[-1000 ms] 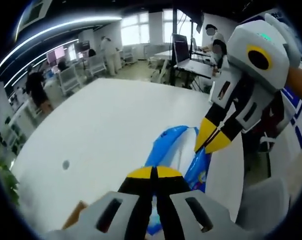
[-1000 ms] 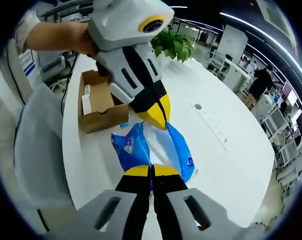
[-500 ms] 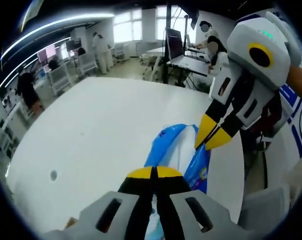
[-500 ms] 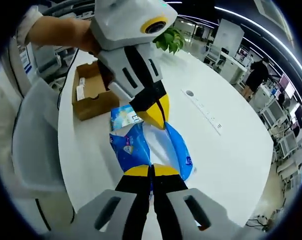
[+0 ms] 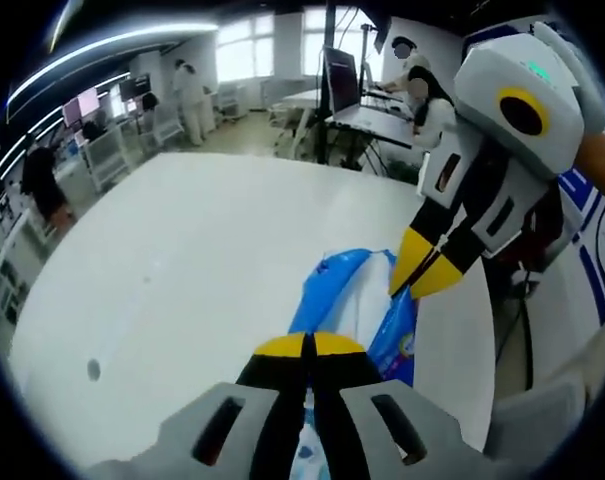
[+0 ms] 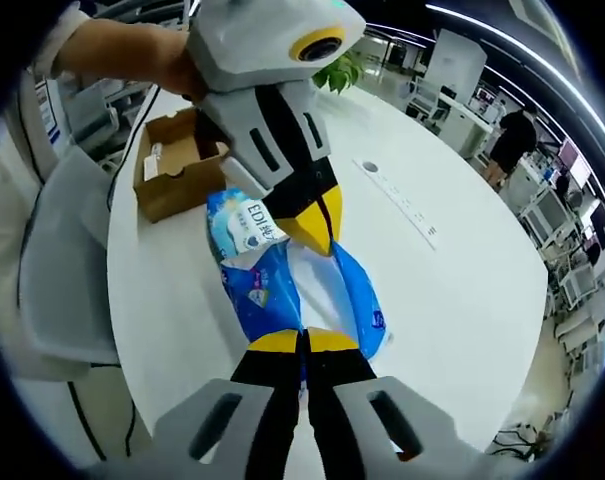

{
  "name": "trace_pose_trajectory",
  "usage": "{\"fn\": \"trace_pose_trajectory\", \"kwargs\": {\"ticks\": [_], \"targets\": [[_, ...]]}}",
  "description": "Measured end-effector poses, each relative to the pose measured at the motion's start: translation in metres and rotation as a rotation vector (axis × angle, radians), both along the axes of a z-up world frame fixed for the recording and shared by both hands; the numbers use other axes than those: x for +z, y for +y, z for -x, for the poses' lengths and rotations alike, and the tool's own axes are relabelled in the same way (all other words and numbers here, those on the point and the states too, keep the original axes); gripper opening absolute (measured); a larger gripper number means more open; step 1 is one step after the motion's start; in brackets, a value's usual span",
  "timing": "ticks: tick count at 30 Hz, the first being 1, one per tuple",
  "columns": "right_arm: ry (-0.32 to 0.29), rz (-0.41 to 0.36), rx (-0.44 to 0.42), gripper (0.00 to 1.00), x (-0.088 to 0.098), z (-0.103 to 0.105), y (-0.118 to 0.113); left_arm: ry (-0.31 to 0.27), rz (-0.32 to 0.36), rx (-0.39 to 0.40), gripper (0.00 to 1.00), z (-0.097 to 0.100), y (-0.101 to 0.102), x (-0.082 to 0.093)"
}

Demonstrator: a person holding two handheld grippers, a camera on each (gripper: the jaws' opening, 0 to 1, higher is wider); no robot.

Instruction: Operate the shoe box by opening the lid, removing the specified soft item, and placing it in the target area until the item is outside and the box remains undamaged.

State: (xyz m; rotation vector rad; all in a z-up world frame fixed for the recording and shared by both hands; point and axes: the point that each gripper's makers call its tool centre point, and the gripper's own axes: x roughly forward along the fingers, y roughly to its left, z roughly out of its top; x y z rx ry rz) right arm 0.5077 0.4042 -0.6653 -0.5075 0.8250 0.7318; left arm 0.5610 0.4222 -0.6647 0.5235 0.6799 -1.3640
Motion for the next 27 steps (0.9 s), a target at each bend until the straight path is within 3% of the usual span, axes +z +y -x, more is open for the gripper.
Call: {"fn": "trace_pose_trajectory", "kwargs": {"ticks": [15,27], "targets": [[0.032,0.039,-0.003,0.00,-0.032,-0.002,-0.027,0.042,-0.023,-0.031,0.00,0.002,-0.023,-0.033],[0.035,0.083,-0.015,0.00,-0.068,-0.004,-0.032,0.064,-0.049,-0.037,0.00,0.002,-0.025,-0.064]]}}
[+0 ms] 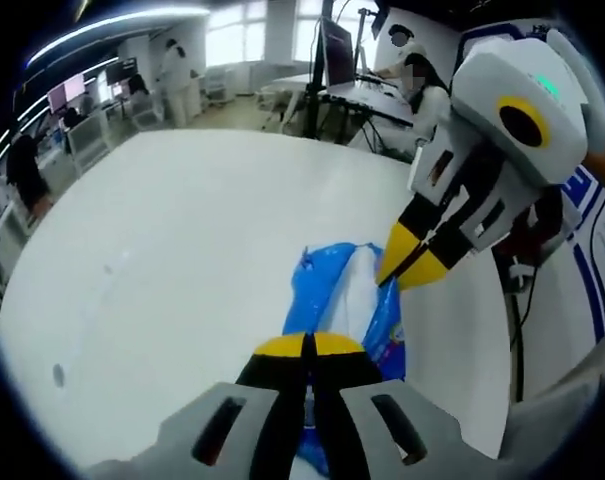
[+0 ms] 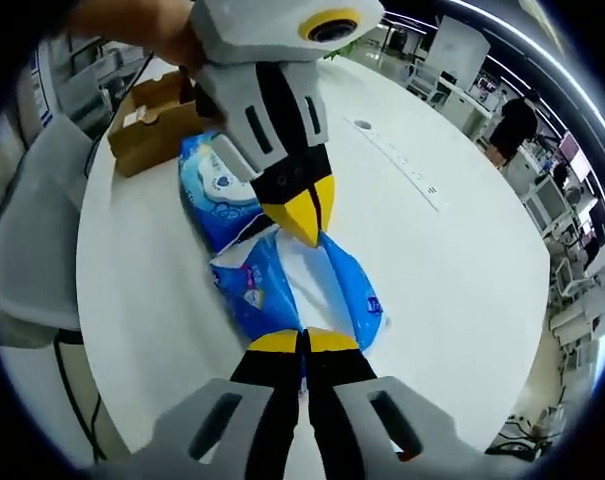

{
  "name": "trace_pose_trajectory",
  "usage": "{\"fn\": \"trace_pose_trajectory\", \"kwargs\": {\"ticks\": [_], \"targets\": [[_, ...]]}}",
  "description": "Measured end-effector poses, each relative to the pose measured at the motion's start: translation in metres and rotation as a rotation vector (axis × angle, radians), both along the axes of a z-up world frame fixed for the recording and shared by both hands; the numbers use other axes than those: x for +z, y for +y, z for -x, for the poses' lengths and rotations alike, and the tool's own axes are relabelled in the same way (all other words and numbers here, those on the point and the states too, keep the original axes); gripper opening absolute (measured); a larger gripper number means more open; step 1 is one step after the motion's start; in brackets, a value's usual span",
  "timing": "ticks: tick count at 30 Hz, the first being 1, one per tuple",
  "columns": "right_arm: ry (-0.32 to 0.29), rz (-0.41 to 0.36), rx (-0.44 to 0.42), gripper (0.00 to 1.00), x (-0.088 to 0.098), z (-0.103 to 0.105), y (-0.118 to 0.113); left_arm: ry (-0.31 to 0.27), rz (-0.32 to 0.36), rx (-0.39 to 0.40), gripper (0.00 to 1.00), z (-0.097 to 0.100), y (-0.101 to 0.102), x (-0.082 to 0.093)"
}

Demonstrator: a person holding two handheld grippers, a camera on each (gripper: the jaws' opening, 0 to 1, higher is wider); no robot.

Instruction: Operate the shoe box by opening the lid, removing the specified soft item, and placing it in the target area until the item is outside and the box remains undamaged.

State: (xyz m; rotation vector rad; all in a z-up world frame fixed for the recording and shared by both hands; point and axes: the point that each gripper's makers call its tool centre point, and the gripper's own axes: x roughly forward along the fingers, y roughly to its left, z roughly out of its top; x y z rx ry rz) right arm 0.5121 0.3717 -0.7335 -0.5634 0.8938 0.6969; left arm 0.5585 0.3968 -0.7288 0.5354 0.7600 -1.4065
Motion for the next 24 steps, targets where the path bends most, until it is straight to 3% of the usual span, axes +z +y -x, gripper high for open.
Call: {"fn": "trace_pose_trajectory", "kwargs": {"ticks": [9,24], "targets": [[-0.009,0.018,-0.003,0.00,-0.016,-0.006,0.004,-0.002,-0.019,0.007,0.00,-0.004,0.007,-0.016],[-0.005,0.009,-0.034,0.00,-0.022,-0.003,0.009,-0.024,-0.011,0.000,0.00,-0.007,0.004,-0.018]]}}
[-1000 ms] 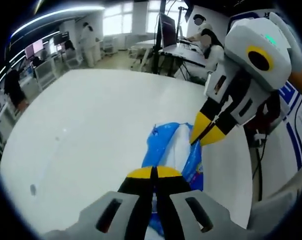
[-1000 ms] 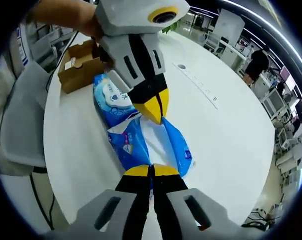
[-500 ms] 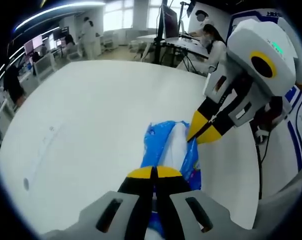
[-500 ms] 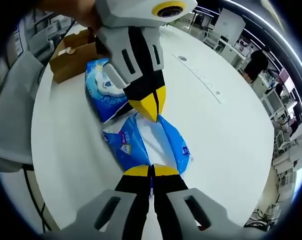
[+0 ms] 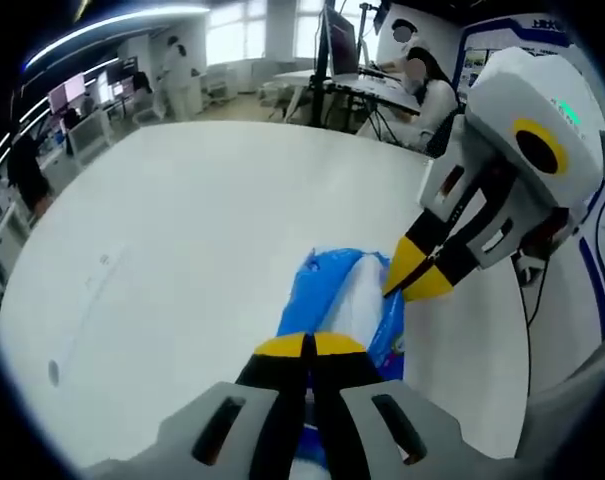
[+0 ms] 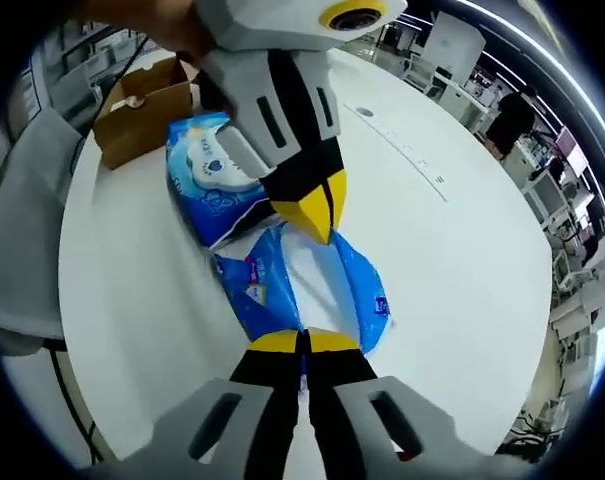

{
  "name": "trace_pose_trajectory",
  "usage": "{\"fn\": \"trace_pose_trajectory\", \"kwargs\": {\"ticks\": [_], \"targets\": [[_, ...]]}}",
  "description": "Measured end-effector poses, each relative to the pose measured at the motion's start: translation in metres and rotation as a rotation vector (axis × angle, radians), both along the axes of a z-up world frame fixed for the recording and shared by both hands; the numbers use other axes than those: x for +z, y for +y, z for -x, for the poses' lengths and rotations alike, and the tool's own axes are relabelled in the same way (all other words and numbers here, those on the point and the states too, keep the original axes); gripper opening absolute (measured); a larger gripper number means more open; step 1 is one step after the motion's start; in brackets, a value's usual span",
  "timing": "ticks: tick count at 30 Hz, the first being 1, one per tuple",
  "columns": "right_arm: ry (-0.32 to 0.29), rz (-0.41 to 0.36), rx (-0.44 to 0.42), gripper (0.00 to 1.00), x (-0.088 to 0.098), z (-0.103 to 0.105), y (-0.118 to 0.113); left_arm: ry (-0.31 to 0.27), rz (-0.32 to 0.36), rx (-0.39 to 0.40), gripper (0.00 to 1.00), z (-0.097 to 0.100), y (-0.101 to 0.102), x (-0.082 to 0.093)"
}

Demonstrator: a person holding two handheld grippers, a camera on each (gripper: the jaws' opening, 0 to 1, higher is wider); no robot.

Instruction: Operate the shoe box by opening the lid, removing the specified soft item, and placing it in the target area until the item is outside and the box remains undamaged.

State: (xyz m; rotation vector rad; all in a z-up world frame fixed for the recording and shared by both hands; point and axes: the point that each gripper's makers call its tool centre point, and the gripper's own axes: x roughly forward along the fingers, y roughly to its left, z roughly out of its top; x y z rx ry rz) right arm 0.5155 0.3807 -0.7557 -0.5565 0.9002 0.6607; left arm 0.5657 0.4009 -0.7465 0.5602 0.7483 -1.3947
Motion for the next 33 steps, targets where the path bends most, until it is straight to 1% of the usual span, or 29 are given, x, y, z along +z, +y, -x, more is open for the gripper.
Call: {"fn": "trace_pose_trajectory", "kwargs": {"ticks": [7,10,12,13,16,20,27,33], "targets": [[-0.009,0.023,0.006,0.00,0.001,0.000,0.000,-0.004,-0.005,-0.004,0.00,0.003,0.003,0.001],[-0.013,0.028,0.003,0.02,0.005,0.000,0.001,-0.016,-0.009,-0.006,0.00,0.003,0.004,0.004],[-0.012,0.026,0.001,0.05,0.009,0.002,0.004,-0.031,-0.011,-0.009,0.03,0.002,0.005,0.006],[-0.015,0.025,0.001,0.07,0.012,0.002,0.006,-0.045,-0.009,-0.014,0.04,0.002,0.005,0.009],[-0.022,0.025,0.002,0.08,0.018,0.002,0.010,-0.063,0.001,-0.014,0.06,0.001,0.006,0.017],[-0.029,0.027,0.009,0.11,0.027,0.004,0.017,-0.088,0.019,-0.019,0.09,0.002,0.010,0.031],[-0.062,0.001,-0.014,0.16,0.050,0.006,0.026,-0.112,0.034,-0.008,0.13,0.002,0.023,0.052],[-0.089,-0.020,-0.035,0.20,0.068,0.011,0.035,-0.114,0.045,0.006,0.18,0.007,0.038,0.069]]}}
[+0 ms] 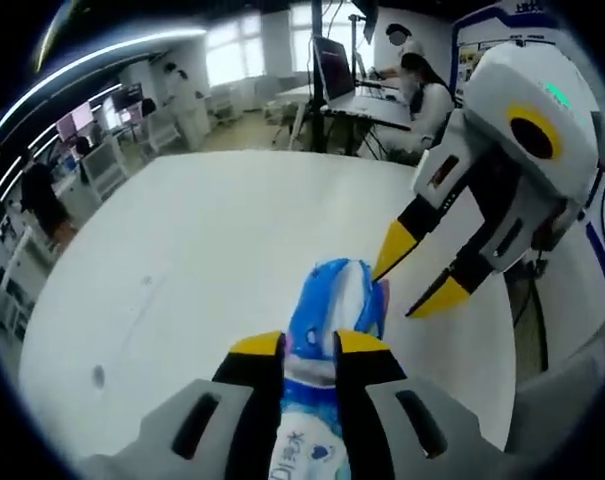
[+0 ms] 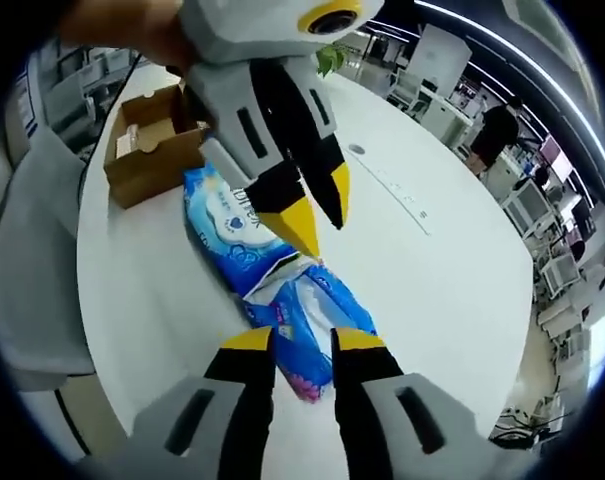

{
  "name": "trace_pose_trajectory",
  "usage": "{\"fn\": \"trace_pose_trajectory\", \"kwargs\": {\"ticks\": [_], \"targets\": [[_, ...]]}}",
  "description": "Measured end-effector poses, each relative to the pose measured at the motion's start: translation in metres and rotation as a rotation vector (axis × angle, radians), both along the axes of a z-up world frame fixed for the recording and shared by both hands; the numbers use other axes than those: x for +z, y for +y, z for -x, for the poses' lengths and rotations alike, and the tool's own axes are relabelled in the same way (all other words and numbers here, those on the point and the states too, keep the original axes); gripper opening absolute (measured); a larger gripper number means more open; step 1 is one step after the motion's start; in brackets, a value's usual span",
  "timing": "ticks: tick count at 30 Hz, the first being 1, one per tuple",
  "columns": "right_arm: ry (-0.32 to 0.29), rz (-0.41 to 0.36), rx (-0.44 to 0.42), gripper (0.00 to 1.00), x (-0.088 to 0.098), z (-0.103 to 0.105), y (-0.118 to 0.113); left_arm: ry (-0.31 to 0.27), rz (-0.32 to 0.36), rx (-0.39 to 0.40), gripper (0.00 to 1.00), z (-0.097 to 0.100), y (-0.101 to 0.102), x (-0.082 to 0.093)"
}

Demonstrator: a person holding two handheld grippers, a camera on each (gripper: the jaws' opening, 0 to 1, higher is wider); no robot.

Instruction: Operate the shoe box by opening the lid, removing the specified soft item, and placing it in the target area until the item is outside and the box remains undamaged.

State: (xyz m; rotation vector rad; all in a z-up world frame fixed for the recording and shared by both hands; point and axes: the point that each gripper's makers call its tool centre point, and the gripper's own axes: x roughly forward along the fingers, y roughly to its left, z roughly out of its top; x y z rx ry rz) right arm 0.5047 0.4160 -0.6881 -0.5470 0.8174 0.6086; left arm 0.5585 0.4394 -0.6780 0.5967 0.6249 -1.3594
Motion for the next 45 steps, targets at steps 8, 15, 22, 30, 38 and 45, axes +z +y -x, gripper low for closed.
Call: {"fn": "trace_pose_trajectory", "kwargs": {"ticks": [8,15,22,30,38,45], "targets": [[-0.020,-0.032,-0.024,0.25,0.016,0.006,0.012,-0.003,0.009,0.011,0.23,0.010,0.025,0.015],[-0.026,-0.044,-0.033,0.29,0.024,0.013,0.026,0.009,0.021,0.036,0.27,0.019,0.051,0.024],[-0.027,-0.056,-0.013,0.31,0.030,0.016,0.045,-0.011,0.023,0.043,0.30,0.023,0.078,0.033],[-0.025,-0.060,0.024,0.34,0.036,0.018,0.068,-0.024,0.049,0.084,0.32,0.024,0.109,0.045],[-0.016,-0.065,0.071,0.38,0.038,0.022,0.091,-0.035,0.064,0.118,0.34,0.028,0.139,0.050],[-0.005,-0.074,0.116,0.39,0.039,0.024,0.114,-0.030,0.071,0.176,0.36,0.028,0.173,0.050]]}}
